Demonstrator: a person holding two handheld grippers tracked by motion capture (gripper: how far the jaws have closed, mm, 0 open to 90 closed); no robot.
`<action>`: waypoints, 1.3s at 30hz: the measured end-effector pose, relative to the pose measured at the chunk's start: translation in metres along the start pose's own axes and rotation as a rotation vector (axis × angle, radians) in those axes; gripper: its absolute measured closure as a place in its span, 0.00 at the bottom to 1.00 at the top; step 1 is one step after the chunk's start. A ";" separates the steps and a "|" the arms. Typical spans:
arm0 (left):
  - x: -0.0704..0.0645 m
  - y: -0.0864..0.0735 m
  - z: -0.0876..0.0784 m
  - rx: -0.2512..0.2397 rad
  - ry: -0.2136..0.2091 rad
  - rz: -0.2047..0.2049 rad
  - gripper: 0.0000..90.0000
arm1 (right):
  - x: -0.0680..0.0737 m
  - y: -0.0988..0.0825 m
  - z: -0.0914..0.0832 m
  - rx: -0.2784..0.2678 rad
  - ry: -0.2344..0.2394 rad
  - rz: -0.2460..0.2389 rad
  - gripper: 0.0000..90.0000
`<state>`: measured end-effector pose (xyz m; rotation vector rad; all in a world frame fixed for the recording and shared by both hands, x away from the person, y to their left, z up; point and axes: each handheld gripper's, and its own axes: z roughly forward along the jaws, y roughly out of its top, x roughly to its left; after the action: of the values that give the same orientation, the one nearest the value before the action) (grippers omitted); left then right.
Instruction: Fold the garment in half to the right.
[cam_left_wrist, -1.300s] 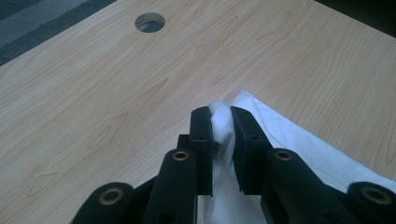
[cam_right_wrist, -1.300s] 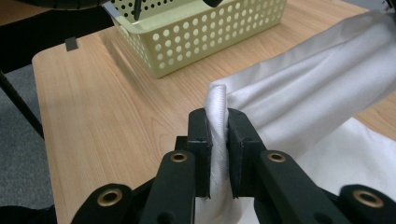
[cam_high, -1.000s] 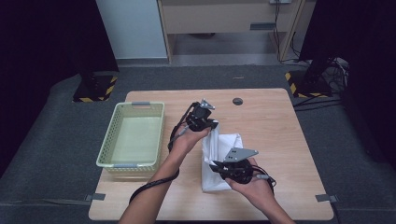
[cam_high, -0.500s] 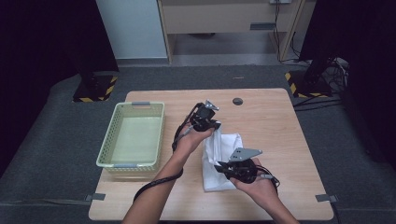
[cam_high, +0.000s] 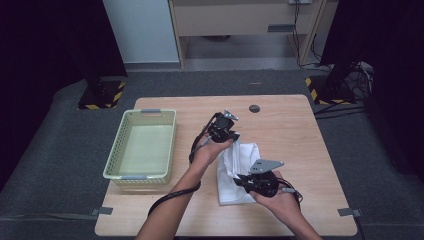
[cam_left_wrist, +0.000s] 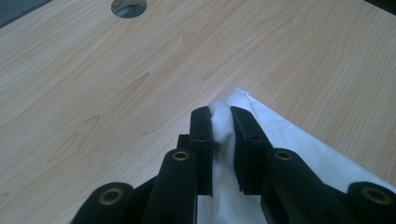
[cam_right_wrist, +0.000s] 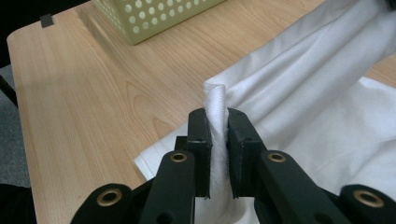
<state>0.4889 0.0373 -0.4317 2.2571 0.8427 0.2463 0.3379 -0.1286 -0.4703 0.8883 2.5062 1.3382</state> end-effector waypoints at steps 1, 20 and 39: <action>0.000 0.000 0.001 0.000 -0.001 0.001 0.89 | 0.000 -0.001 0.000 0.001 -0.001 0.000 0.90; -0.006 0.000 0.009 0.002 -0.009 -0.005 0.88 | -0.003 -0.008 0.001 0.020 -0.002 0.011 0.89; -0.009 -0.001 0.016 0.005 -0.018 -0.014 0.85 | -0.009 -0.017 0.000 0.036 -0.025 0.025 0.80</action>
<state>0.4876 0.0234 -0.4432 2.2538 0.8503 0.2179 0.3384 -0.1406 -0.4850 0.9408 2.5166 1.2850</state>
